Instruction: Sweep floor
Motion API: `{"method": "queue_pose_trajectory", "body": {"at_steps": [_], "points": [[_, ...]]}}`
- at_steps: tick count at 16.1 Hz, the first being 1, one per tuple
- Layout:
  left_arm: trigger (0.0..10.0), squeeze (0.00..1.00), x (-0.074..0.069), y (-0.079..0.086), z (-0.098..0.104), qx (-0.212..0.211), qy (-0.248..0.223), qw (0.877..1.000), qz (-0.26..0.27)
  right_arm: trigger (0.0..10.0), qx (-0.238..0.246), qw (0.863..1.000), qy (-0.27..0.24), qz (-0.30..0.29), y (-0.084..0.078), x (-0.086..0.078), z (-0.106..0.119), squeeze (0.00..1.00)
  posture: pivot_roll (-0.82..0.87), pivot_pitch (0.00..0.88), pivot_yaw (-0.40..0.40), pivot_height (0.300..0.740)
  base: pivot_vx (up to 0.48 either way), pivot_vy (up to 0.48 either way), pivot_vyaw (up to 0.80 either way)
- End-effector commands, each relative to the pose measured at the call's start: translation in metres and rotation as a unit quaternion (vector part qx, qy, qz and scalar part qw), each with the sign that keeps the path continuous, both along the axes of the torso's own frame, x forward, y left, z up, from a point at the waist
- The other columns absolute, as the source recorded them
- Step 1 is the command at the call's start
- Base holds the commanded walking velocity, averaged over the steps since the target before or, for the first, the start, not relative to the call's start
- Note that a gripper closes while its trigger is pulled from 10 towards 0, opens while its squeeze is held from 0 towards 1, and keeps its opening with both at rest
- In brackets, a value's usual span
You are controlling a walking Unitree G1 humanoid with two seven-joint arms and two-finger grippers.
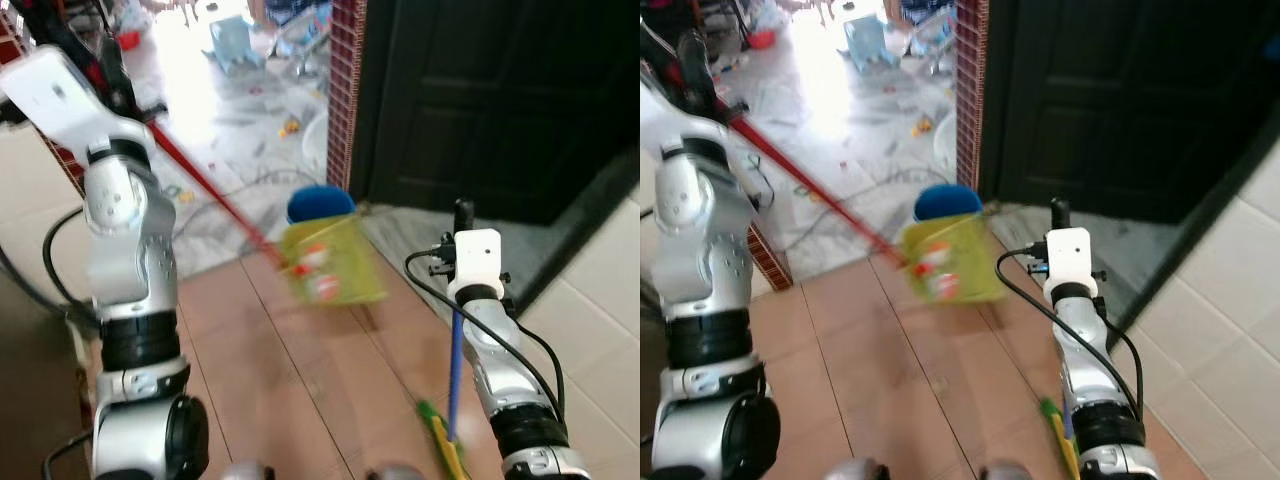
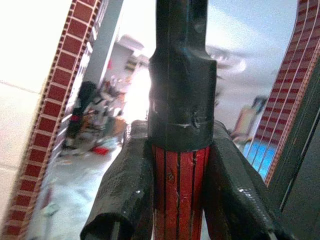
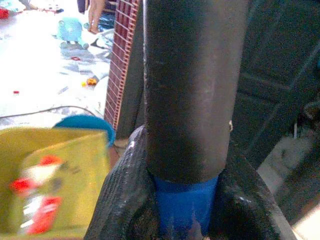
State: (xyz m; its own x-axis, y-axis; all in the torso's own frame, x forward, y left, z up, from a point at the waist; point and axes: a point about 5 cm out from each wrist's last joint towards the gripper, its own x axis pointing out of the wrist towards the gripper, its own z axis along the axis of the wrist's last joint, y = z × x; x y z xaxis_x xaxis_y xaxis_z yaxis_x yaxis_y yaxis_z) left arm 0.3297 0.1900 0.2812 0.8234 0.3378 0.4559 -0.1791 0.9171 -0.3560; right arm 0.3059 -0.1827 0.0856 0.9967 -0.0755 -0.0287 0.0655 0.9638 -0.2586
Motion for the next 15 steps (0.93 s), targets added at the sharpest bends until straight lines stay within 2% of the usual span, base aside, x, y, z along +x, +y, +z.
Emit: {"method": "queue_pose_trajectory", "body": {"at_steps": [1,9,15], "points": [[10.0,0.0,-0.0066,0.0151,0.0107,0.007,-0.026,0.999,0.037,10.0,0.003,1.0,-0.024,0.019,0.0101,0.0047,0.0091,0.0,-0.1,0.0,0.019,0.74,0.39,0.281,0.0],[10.0,0.0,-0.0024,0.0063,0.0116,-0.001,-0.023,1.0,0.022,10.0,0.004,0.999,-0.021,0.029,0.0167,0.0042,0.0059,0.0,-0.09,0.0,0.027,0.74,0.48,0.0,0.0],[10.0,0.0,-0.0024,0.0071,0.0158,0.009,-0.028,0.999,0.034,10.0,0.006,0.999,-0.02,0.031,0.0197,0.0043,0.0044,0.0,-0.09,0.0,0.033,0.74,0.48,0.0,0.0]]}}
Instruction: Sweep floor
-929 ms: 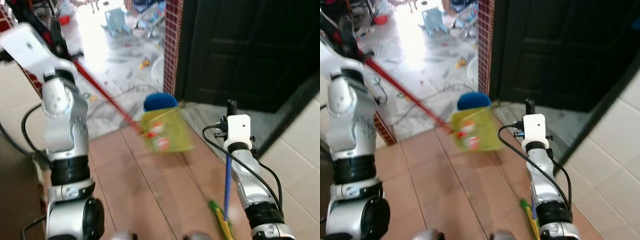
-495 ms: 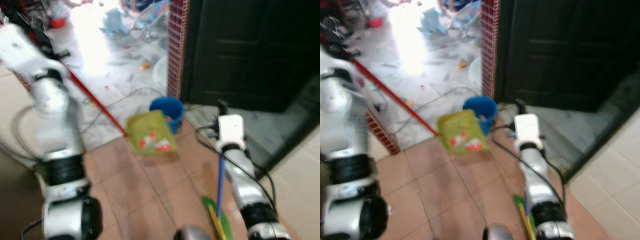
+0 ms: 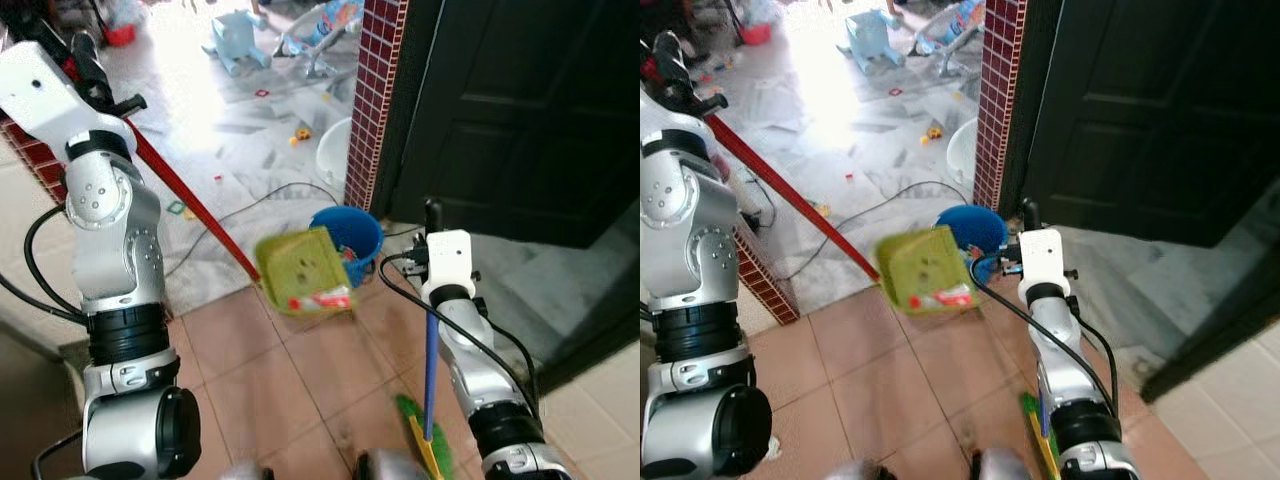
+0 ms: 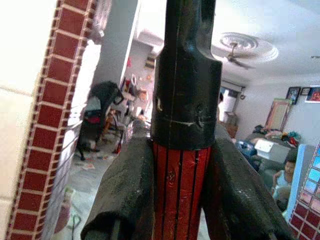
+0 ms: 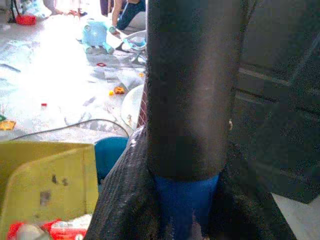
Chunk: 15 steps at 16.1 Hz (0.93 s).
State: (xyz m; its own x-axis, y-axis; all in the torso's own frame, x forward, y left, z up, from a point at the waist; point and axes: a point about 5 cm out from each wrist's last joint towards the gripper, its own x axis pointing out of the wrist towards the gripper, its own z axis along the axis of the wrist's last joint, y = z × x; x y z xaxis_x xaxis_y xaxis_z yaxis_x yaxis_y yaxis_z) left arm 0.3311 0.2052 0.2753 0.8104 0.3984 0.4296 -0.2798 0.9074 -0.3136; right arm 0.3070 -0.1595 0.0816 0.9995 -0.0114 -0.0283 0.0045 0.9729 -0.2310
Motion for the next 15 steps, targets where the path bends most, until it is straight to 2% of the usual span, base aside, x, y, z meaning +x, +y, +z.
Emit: {"method": "queue_pose_trajectory", "body": {"at_steps": [1,15], "points": [[10.0,0.0,-0.0046,-0.0106,0.0258,0.006,-0.058,0.998,-0.015,10.0,-0.008,1.0,-0.019,0.0,-0.0033,0.003,0.0076,0.0,-0.09,0.0,0.034,0.74,0.48,0.0,0.0],[10.0,0.0,-0.0026,-0.0145,0.0202,0.014,-0.047,0.999,-0.013,10.0,-0.011,1.0,-0.017,0.012,0.0015,0.0031,0.0051,0.0,-0.09,0.0,0.033,0.74,0.471,0.0,0.0]]}}
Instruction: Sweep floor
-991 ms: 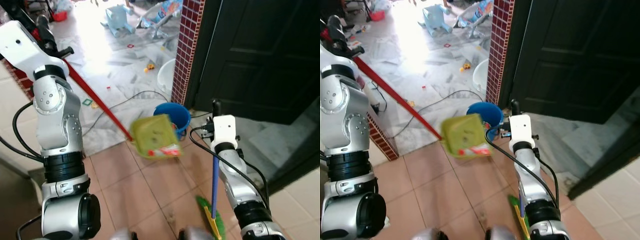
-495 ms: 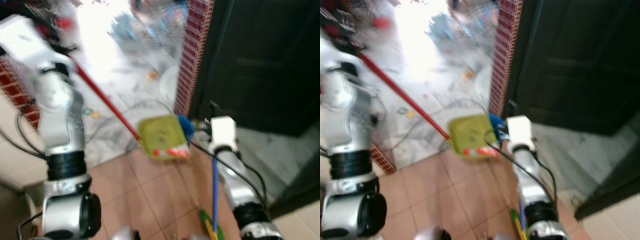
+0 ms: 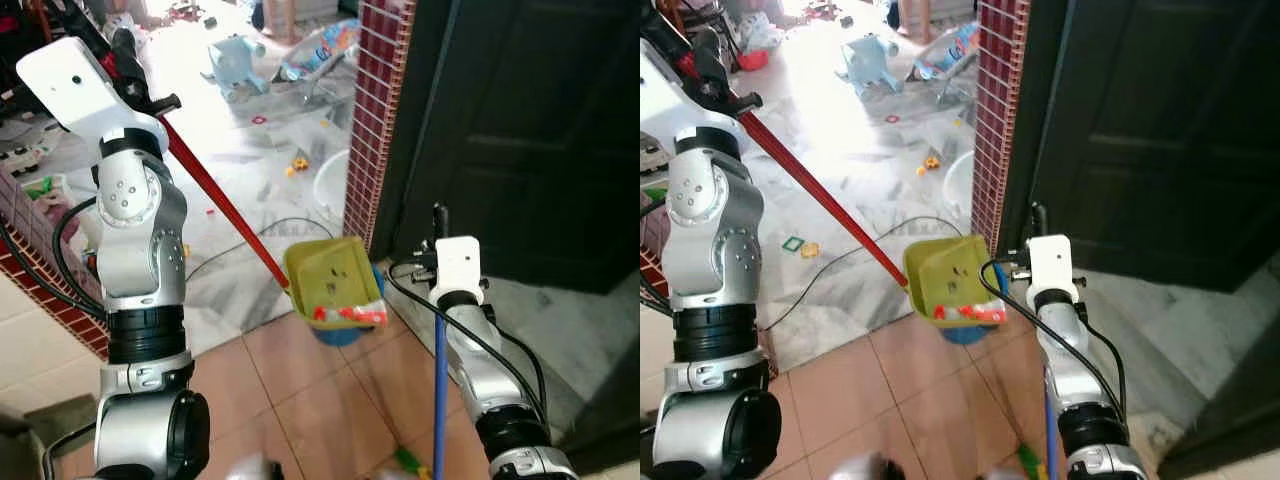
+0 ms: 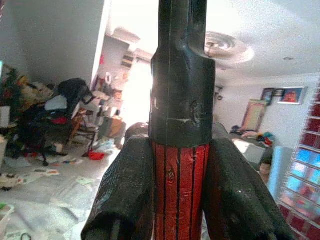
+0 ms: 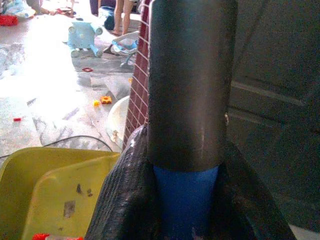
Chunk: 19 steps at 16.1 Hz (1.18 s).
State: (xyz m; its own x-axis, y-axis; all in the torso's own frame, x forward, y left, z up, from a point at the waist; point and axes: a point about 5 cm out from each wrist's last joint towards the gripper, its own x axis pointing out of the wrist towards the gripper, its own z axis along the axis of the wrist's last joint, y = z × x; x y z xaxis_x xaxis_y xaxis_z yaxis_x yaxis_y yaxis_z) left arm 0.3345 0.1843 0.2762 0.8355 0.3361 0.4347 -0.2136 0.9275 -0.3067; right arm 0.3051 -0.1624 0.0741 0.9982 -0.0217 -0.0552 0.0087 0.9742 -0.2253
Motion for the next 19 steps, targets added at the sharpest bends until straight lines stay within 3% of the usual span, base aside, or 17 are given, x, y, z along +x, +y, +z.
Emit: {"method": "queue_pose_trajectory", "body": {"at_steps": [1,5,7,11,13,17,19], "points": [[10.0,0.0,-0.006,0.006,0.019,0.011,-0.047,0.999,0.023,10.0,-0.015,0.999,-0.03,0.017,0.005,0.005,0.013,0.0,-0.09,0.0,0.033,0.74,0.469,0.0,0.0],[10.0,0.0,-0.005,0.001,0.019,0.021,-0.052,0.998,0.022,10.0,-0.016,0.999,-0.031,0.019,0.004,0.006,0.013,0.0,-0.09,0.0,0.029,0.74,0.435,0.0,0.0],[10.0,0.0,-0.006,-0.006,0.022,0.047,-0.067,0.996,0.018,10.0,-0.018,0.999,-0.031,0.02,0.005,0.006,0.013,0.0,-0.09,0.0,0.027,0.74,0.0,0.0,0.0],[10.0,0.0,-0.008,-0.033,0.02,0.117,-0.09,0.989,-0.006,10.0,-0.019,0.999,-0.032,0.022,0.006,0.007,0.014,0.0,-0.09,0.0,0.027,0.74,0.0,0.0,0.0],[10.0,0.0,-0.006,-0.055,0.011,0.175,-0.101,0.979,-0.026,10.0,-0.018,0.999,-0.032,0.022,0.006,0.006,0.014,0.0,-0.1,0.0,0.026,0.74,0.0,0.0,0.0],[10.0,0.0,-0.003,-0.074,0.003,0.195,-0.108,0.974,-0.042,10.0,-0.019,0.999,-0.035,0.019,0.005,0.006,0.014,0.0,-0.12,0.0,0.032,0.74,0.0,0.0,0.0],[10.0,0.0,-0.006,-0.094,-0.005,0.2,-0.109,0.97,-0.084,10.0,-0.019,0.999,-0.035,0.018,0.004,0.005,0.013,0.0,-0.12,0.0,0.033,0.74,0.0,0.0,0.0]]}}
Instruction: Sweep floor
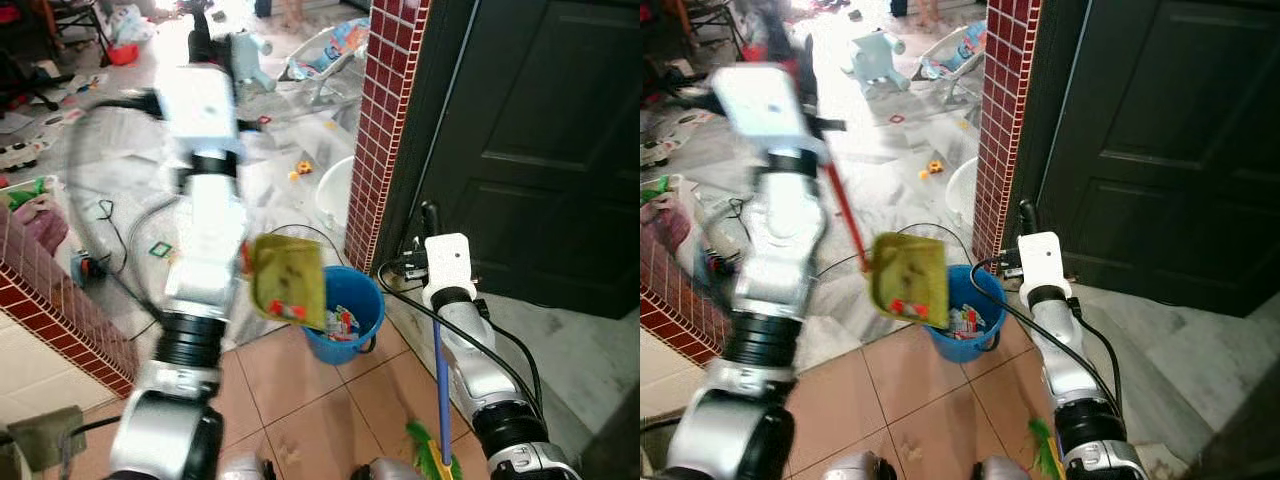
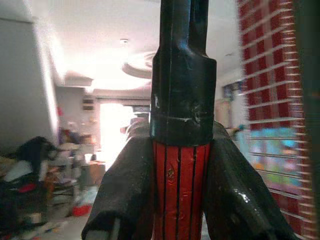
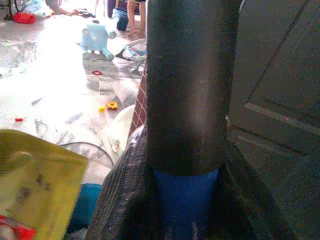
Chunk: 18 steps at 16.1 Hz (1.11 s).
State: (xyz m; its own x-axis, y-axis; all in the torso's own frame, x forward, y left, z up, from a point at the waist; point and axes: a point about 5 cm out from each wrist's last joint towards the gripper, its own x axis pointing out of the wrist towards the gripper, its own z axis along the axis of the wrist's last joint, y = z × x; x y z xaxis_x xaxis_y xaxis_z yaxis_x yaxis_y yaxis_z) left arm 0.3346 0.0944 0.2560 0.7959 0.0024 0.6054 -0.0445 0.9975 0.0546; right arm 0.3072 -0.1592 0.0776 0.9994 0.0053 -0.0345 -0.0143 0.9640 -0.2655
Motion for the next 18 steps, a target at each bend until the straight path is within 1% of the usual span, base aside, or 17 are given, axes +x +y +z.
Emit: {"method": "queue_pose_trajectory", "body": {"at_steps": [1,2,3,4,5,6,7,8,9,10,11,12,14,16,17,18], "points": [[10.0,0.0,-0.008,-0.014,0.012,0.026,-0.055,0.998,-0.026,10.0,0.002,1.0,-0.025,0.005,0.002,0.003,0.01,0.0,-0.12,0.0,0.033,0.74,0.0,0.0,0.0],[10.0,0.0,-0.012,-0.026,0.006,0.049,-0.06,0.996,-0.052,10.0,0.003,1.0,-0.026,0.005,0.002,0.004,0.01,0.0,-0.12,0.0,0.035,0.74,0.0,0.0,0.0],[10.0,0.0,-0.016,-0.042,0.0,0.072,-0.069,0.991,-0.09,10.0,0.005,1.0,-0.027,0.005,0.003,0.004,0.011,0.0,-0.12,0.0,0.037,0.74,0.0,0.0,0.0],[10.0,0.0,-0.019,-0.052,-0.005,0.084,-0.066,0.987,-0.116,10.0,0.006,1.0,-0.028,0.006,0.004,0.004,0.011,0.0,-0.12,0.0,0.039,0.74,0.0,0.0,0.0],[10.0,0.0,-0.027,-0.071,-0.011,0.115,-0.07,0.975,-0.178,10.0,0.006,1.0,-0.028,0.006,0.005,0.004,0.011,0.0,-0.12,0.0,0.039,0.74,0.0,0.0,0.0],[10.0,0.0,-0.033,-0.086,-0.017,0.141,-0.066,0.961,-0.227,10.0,0.006,1.0,-0.028,0.006,0.005,0.004,0.01,0.0,-0.12,0.0,0.039,0.74,0.0,0.0,0.0],[10.0,0.0,-0.044,-0.105,-0.026,0.177,-0.055,0.935,-0.301,10.0,0.005,1.0,-0.027,0.007,0.005,0.003,0.009,0.0,-0.12,0.0,0.041,0.74,0.0,0.0,0.0],[10.0,0.0,-0.053,-0.121,-0.04,0.23,-0.028,0.903,-0.362,10.0,0.005,1.0,-0.027,0.006,0.005,0.002,0.009,0.0,-0.12,0.0,0.041,0.74,0.0,0.0,0.0],[10.0,0.0,-0.061,-0.129,-0.048,0.262,-0.02,0.878,-0.4,10.0,0.004,1.0,-0.026,0.006,0.005,0.002,0.008,0.0,-0.12,0.0,0.041,0.74,0.0,0.0,0.0],[10.0,0.0,-0.06,-0.133,-0.055,0.265,0.024,0.873,-0.409,10.0,0.004,1.0,-0.026,0.005,0.004,0.002,0.008,0.0,-0.12,0.0,0.044,0.74,0.0,0.0,0.0],[10.0,0.0,-0.062,-0.136,-0.056,0.262,0.032,0.869,-0.418,10.0,0.003,1.0,-0.026,0.005,0.004,0.002,0.008,0.0,-0.12,0.0,0.041,0.74,0.0,0.0,0.0],[10.0,0.0,-0.063,-0.138,-0.057,0.266,0.027,0.867,-0.421,10.0,0.003,1.0,-0.026,0.004,0.004,0.002,0.008,0.0,-0.12,0.0,0.04,0.74,0.0,0.0,0.0],[10.0,0.0,-0.063,-0.138,-0.056,0.291,0.003,0.862,-0.416,10.0,0.002,1.0,-0.027,0.007,0.004,0.003,0.009,0.0,-0.12,0.0,0.036,0.74,0.0,0.0,0.0],[10.0,0.0,-0.06,-0.134,-0.052,0.286,0.004,0.865,-0.413,10.0,0.001,1.0,-0.028,0.008,0.004,0.004,0.01,0.0,-0.11,0.0,0.036,0.74,0.0,0.0,0.0],[10.0,0.0,-0.053,-0.126,-0.044,0.296,-0.013,0.876,-0.38,10.0,0.0,1.0,-0.029,0.006,0.004,0.005,0.011,0.0,-0.12,0.0,0.036,0.74,0.0,0.0,0.0],[10.0,0.0,-0.048,-0.121,-0.037,0.294,-0.024,0.887,-0.356,10.0,0.0,1.0,-0.03,0.005,0.004,0.005,0.011,0.0,-0.12,0.0,0.037,0.74,0.0,0.0,0.0]]}}
